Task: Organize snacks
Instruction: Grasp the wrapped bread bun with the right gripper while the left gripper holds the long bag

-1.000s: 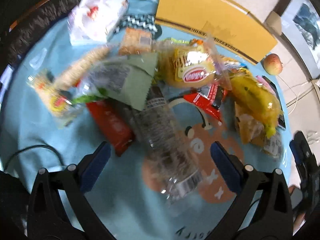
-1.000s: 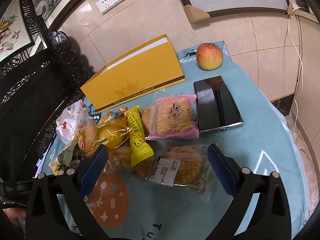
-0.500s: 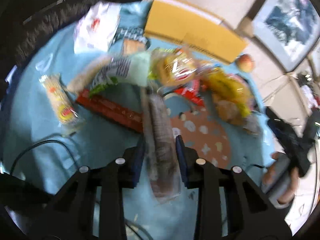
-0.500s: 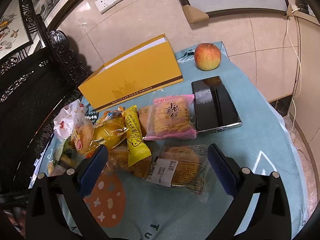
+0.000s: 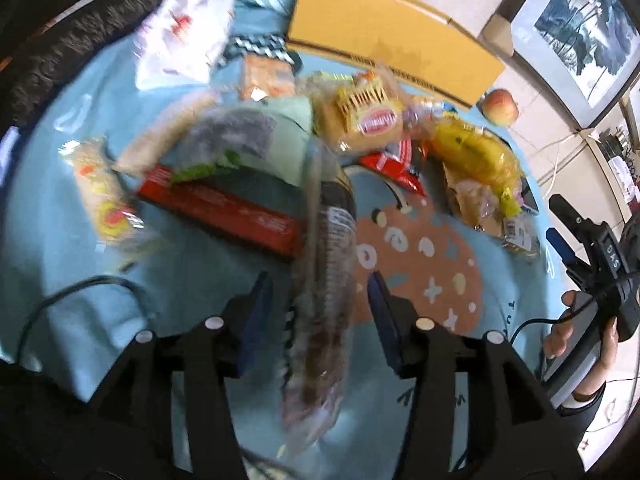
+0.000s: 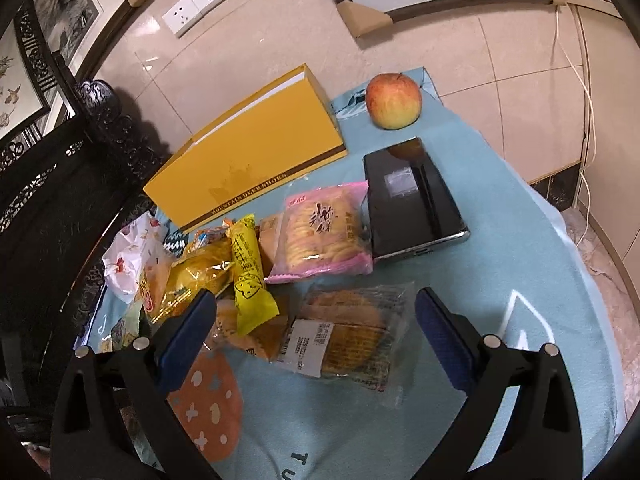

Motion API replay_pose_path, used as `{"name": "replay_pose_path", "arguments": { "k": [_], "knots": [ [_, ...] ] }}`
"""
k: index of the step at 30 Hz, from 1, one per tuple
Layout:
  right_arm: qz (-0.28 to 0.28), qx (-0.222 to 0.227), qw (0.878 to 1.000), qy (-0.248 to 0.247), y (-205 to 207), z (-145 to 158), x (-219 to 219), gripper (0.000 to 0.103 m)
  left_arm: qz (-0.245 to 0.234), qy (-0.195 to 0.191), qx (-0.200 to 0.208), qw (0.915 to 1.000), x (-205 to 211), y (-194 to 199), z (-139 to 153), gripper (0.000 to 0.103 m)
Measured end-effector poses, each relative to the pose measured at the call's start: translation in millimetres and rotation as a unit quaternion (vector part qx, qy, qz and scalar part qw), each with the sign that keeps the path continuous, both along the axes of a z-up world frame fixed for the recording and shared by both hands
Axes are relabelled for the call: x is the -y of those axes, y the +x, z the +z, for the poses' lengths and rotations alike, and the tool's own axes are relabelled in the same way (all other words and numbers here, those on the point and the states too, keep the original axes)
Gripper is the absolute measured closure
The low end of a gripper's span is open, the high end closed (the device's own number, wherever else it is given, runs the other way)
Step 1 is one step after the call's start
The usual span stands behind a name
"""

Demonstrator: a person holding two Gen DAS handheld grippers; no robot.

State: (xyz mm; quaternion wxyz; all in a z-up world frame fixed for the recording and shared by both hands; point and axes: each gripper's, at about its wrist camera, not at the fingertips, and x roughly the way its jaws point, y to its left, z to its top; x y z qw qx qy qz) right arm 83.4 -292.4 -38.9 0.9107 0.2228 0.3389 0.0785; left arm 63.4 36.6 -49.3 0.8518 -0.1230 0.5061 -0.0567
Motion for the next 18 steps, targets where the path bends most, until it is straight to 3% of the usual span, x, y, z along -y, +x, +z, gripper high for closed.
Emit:
{"name": "replay_pose_path", "arguments": {
  "k": [1,3,7,9,11,18],
  "knots": [
    [0.000,0.000,1.000,-0.002,0.2,0.0,-0.3,0.003,-0.004,0.005,-0.007,1.0000,5.7,3.7,-5.1,0.055],
    [0.001,0.003,1.000,-0.007,-0.9,1.3,-0.9,0.003,-0.009,0.035,-0.004,0.9994,16.2,6.9,-9.7,0.075],
    [0.007,0.003,1.000,-0.021,-2.9,3.8,-3.9,0.003,-0.010,0.053,0.014,0.9985,20.3,4.2,-8.8,0.077],
    [0.015,-0.021,0.997,-0.073,-2.0,2.2,-13.7,0.003,-0.010,0.074,0.024,0.9969,21.5,-0.7,-4.1,0.077],
    [0.041,-0.035,0.989,-0.136,-4.3,-0.6,-27.8,0.003,-0.014,0.079,0.028,0.9964,21.7,-3.5,-1.7,0.077],
    [0.112,-0.042,0.962,-0.247,-1.5,-6.6,-39.3,0.003,-0.020,0.067,0.029,0.9971,18.3,-4.1,-3.5,0.076]
  ]
}}
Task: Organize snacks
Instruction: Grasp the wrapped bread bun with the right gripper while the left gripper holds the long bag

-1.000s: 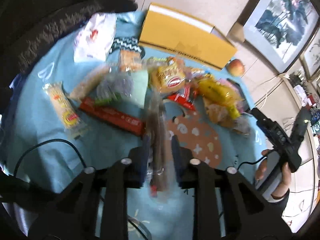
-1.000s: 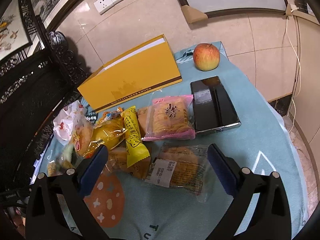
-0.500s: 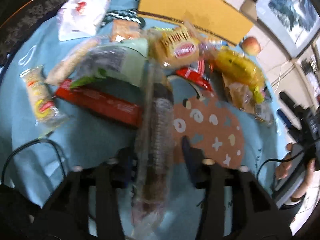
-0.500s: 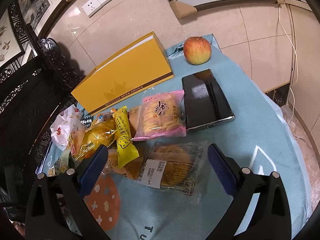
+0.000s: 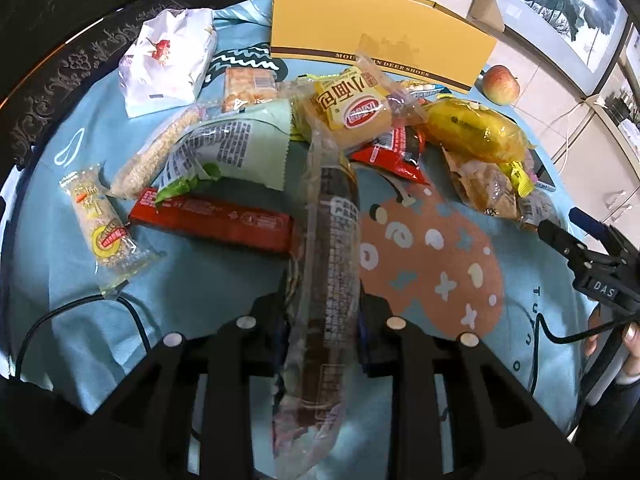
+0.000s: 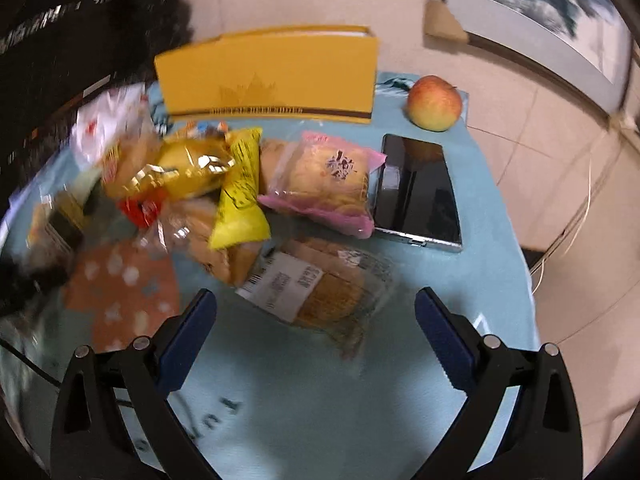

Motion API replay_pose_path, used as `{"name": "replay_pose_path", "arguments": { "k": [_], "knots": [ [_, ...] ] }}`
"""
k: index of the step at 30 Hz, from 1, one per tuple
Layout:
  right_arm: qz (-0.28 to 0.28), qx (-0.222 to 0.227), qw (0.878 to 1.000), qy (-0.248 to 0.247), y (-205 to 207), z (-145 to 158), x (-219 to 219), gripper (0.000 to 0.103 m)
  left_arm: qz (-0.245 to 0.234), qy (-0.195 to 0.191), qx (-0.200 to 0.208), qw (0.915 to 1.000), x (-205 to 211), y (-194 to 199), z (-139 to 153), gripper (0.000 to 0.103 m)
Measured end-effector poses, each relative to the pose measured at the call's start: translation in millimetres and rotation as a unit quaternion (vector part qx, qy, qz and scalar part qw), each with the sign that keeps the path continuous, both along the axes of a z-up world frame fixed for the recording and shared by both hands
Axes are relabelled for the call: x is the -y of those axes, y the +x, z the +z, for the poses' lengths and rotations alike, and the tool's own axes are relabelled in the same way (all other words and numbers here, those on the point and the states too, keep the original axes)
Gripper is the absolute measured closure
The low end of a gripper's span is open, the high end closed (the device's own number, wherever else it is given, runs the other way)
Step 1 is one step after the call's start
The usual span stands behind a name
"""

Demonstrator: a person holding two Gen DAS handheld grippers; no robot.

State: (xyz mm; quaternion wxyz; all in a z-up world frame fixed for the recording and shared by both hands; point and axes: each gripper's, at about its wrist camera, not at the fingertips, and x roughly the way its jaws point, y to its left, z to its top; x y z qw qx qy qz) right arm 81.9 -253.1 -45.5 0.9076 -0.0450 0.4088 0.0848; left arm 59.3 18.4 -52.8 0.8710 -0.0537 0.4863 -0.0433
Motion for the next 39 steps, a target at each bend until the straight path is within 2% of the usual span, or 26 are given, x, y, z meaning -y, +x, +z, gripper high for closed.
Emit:
{"name": "replay_pose_path", "arguments": {
  "k": [2,5,7,8,9,12,19,22,26,28,29,30,32,34,39],
  "knots": [
    [0.026,-0.015,0.999,-0.022,8.8,-5.5,1.3,0.004,0.000,-0.004,-0.004,1.0000,-1.9,1.1,-2.9,0.076],
    [0.056,-0.032,0.997,-0.037,20.7,-12.4,-2.3,0.017,0.001,-0.009,-0.008,0.9999,-3.1,3.8,-5.9,0.075],
    [0.056,-0.028,0.997,-0.035,26.6,-12.8,-5.3,0.021,0.001,-0.009,-0.009,0.9999,-2.5,5.0,-5.6,0.075],
    [0.058,-0.026,0.997,-0.038,27.9,-12.5,-7.5,0.029,0.002,-0.008,-0.009,0.9999,-2.2,6.4,-5.9,0.073],
    [0.060,-0.026,0.997,-0.042,28.8,-12.6,-10.6,0.042,0.004,-0.007,-0.011,0.9999,-2.0,7.2,-6.5,0.072],
    [0.058,-0.025,0.998,-0.027,25.3,-8.7,-12.4,0.054,0.003,-0.002,-0.013,0.9999,-0.1,7.7,-6.6,0.067],
    [0.048,-0.012,0.998,0.027,-8.1,2.4,3.2,0.055,-0.021,0.002,-0.010,0.9997,8.1,4.1,-7.4,0.043],
    [0.054,-0.006,0.998,0.043,-25.8,8.3,8.8,0.055,-0.034,-0.002,-0.010,0.9994,12.9,3.7,-8.7,0.028],
    [0.060,0.000,0.997,0.048,-40.5,10.1,10.8,0.055,-0.038,-0.004,-0.011,0.9992,15.7,3.1,-9.3,0.024],
    [0.062,0.001,0.996,0.060,-45.7,9.3,11.0,0.055,-0.040,-0.012,-0.013,0.9991,13.3,3.9,-9.1,0.024],
    [0.063,0.001,0.996,0.062,-47.2,8.7,10.5,0.055,-0.039,-0.013,-0.014,0.9991,11.8,4.3,-8.6,0.030],
    [0.063,0.001,0.996,0.064,-48.7,7.9,10.2,0.055,-0.030,-0.001,-0.013,0.9994,10.7,4.0,-7.8,0.050],
    [0.066,0.002,0.995,0.069,-51.2,7.3,9.6,0.055,-0.020,0.021,-0.014,0.9995,6.8,3.6,-6.8,0.076],
    [0.067,0.006,0.995,0.072,-55.1,8.7,8.3,0.055,-0.028,0.005,-0.019,0.9994,2.0,2.7,-5.7,0.077],
    [0.075,0.022,0.994,0.081,-60.6,19.3,9.7,0.055,-0.050,0.016,0.003,0.9986,8.0,-12.4,12.9,0.077]
  ]
}}
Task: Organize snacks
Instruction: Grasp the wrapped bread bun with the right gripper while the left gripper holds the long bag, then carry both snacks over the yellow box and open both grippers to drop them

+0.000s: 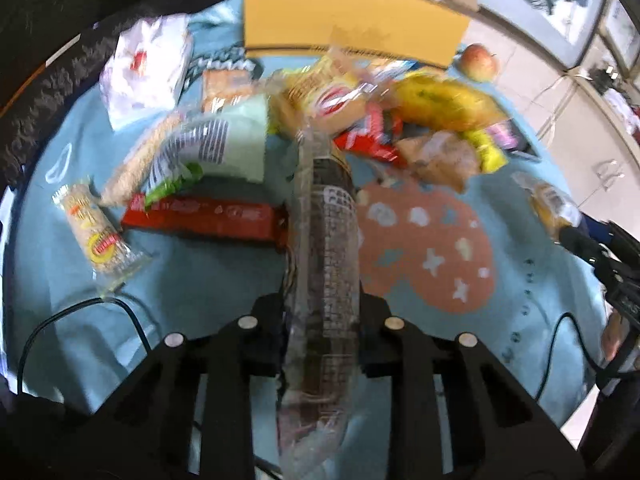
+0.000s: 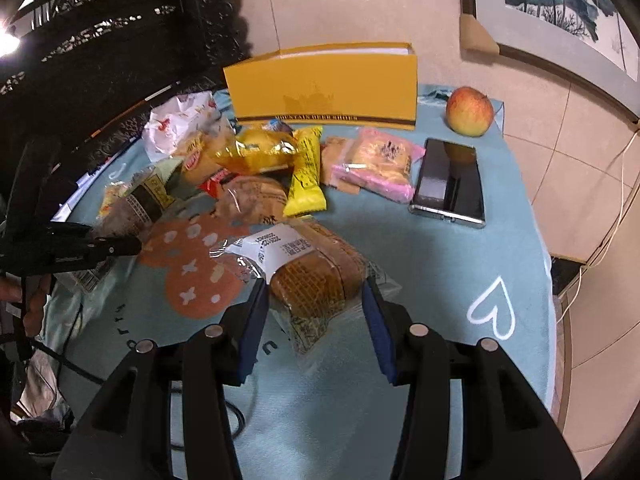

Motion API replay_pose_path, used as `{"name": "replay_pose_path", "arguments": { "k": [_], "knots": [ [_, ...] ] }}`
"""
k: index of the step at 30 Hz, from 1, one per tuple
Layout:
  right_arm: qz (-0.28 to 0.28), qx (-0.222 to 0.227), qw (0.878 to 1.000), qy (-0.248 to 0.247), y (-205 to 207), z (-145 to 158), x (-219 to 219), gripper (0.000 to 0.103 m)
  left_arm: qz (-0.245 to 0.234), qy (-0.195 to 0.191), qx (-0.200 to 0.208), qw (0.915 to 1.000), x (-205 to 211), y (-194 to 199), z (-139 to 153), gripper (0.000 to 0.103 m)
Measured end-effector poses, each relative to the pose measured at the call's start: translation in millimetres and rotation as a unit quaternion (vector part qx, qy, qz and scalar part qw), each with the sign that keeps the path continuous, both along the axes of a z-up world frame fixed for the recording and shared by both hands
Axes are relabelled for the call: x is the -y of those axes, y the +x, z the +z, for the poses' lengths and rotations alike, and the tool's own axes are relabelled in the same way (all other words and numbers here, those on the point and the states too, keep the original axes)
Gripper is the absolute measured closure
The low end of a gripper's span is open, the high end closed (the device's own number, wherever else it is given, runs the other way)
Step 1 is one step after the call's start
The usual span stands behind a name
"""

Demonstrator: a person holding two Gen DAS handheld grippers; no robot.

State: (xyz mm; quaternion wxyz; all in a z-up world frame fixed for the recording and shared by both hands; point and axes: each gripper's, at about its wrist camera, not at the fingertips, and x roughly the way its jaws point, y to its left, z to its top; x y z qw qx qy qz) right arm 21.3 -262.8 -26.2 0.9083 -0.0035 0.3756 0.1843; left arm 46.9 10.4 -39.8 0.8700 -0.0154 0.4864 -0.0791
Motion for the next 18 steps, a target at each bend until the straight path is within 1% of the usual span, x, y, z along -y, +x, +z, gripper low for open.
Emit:
{"name": "replay_pose_path", "arguments": {
  "k": [5,7,10,13,17,18],
  "knots": [
    [0.007,0.022,1.000,0.016,-3.2,19.3,0.5,0.055,-0.015,0.001,0.042,0.9990,5.6,-5.0,41.3,0.077],
    [0.009,0.037,0.999,0.023,-0.9,33.2,-1.1,0.055,-0.018,0.003,0.053,0.9984,9.9,-1.9,54.0,0.077],
    [0.013,0.059,0.998,0.035,5.1,55.3,-2.1,0.055,-0.022,-0.010,0.065,0.9976,14.7,12.9,75.8,0.077],
    [0.010,0.084,0.995,0.043,15.9,77.8,-3.1,0.055,-0.024,-0.015,0.084,0.9961,24.1,30.6,102.2,0.077],
    [-0.019,0.116,0.992,0.051,39.6,105.7,-2.1,0.055,-0.026,-0.016,0.095,0.9950,34.4,67.6,130.5,0.077],
    [-0.031,0.130,0.990,0.054,48.5,114.0,-0.7,0.055,-0.024,-0.018,0.096,0.9949,35.3,76.5,135.1,0.077]
  ]
}}
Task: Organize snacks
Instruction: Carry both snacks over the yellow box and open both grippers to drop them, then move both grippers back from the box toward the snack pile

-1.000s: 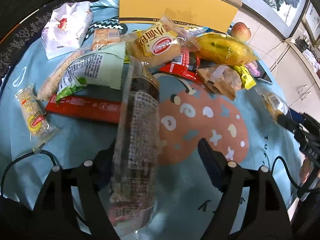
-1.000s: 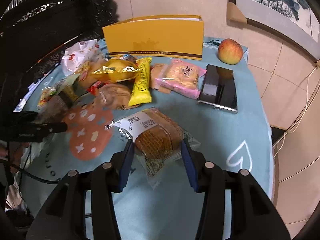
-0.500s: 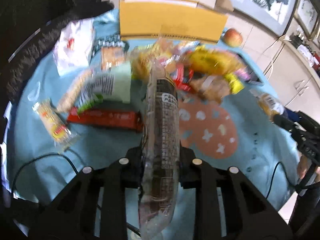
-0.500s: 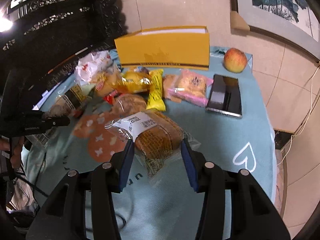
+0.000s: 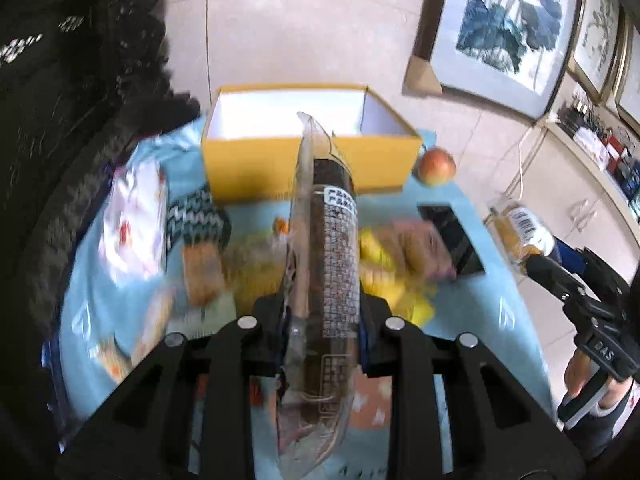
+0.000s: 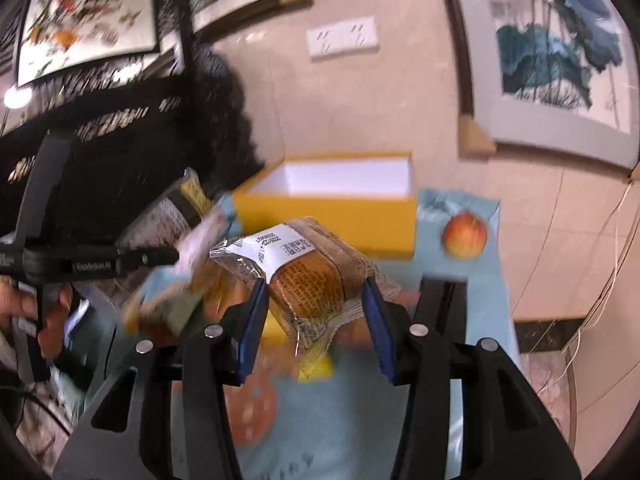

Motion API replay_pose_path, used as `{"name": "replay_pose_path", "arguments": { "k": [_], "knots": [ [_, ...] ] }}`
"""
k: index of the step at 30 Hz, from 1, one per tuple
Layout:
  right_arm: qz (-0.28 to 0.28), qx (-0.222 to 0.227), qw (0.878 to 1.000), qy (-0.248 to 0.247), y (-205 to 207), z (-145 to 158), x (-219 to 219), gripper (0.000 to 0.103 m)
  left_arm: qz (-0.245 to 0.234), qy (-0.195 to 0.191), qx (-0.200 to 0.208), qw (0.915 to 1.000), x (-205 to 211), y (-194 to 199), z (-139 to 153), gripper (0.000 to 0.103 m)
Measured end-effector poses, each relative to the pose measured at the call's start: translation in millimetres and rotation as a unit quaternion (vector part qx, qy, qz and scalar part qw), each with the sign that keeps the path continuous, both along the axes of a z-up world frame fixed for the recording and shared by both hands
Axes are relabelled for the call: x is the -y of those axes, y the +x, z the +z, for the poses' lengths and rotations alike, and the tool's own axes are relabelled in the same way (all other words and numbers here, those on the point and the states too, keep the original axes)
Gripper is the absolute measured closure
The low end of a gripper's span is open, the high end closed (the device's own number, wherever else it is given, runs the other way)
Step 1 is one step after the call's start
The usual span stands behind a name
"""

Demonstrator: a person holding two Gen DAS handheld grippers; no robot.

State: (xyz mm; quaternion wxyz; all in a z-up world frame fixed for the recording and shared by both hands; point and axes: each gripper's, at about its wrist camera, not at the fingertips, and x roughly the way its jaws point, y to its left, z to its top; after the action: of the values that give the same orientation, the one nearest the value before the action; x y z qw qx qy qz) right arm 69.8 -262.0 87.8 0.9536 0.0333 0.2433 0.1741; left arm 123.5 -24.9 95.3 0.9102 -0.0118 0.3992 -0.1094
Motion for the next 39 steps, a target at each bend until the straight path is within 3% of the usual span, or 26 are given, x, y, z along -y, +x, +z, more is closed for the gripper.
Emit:
{"name": "replay_pose_path", "arguments": {
  "k": [3,8,20,22,23,24,25,28,34,39],
  "knots": [
    [-0.032,0.021,0.999,0.015,30.3,14.0,1.7,0.055,0.007,-0.014,0.001,0.9999,1.7,35.6,12.2,0.077],
    [-0.066,0.021,0.997,0.022,95.4,24.1,-6.2,0.055,0.024,-0.042,-0.005,0.9988,2.2,103.4,14.9,0.077],
    [-0.111,-0.013,0.993,-0.025,228.7,-13.8,-24.4,0.054,0.032,-0.061,-0.024,0.9973,6.4,239.2,-17.3,0.075],
    [-0.122,-0.013,0.992,-0.031,247.0,-21.1,-27.9,0.053,0.035,-0.064,-0.025,0.9970,7.8,253.1,-22.3,0.066],
    [-0.130,-0.011,0.990,-0.048,254.2,-26.0,-32.7,0.051,0.043,-0.065,-0.020,0.9968,7.6,257.9,-24.0,0.040],
    [-0.136,-0.009,0.988,-0.069,256.5,-27.9,-36.2,0.040,0.055,-0.061,-0.013,0.9966,7.1,258.2,-23.9,0.014],
    [-0.149,0.001,0.984,-0.094,253.1,-29.0,-40.4,0.033,0.066,-0.056,-0.003,0.9962,6.0,255.6,-22.6,0.009],
    [-0.136,0.024,0.987,-0.084,232.3,-26.4,-38.4,0.029,0.051,-0.058,0.011,0.9969,3.9,242.8,-16.3,0.008],
    [-0.099,-0.015,0.995,-0.029,189.0,-20.8,-20.5,0.028,0.037,-0.052,0.000,0.9980,-4.8,198.3,-7.1,0.008],
    [-0.100,-0.034,0.994,-0.009,140.8,-24.6,-10.9,0.015,0.029,-0.034,-0.004,0.9990,-10.6,144.5,-3.8,0.008]
  ]
}}
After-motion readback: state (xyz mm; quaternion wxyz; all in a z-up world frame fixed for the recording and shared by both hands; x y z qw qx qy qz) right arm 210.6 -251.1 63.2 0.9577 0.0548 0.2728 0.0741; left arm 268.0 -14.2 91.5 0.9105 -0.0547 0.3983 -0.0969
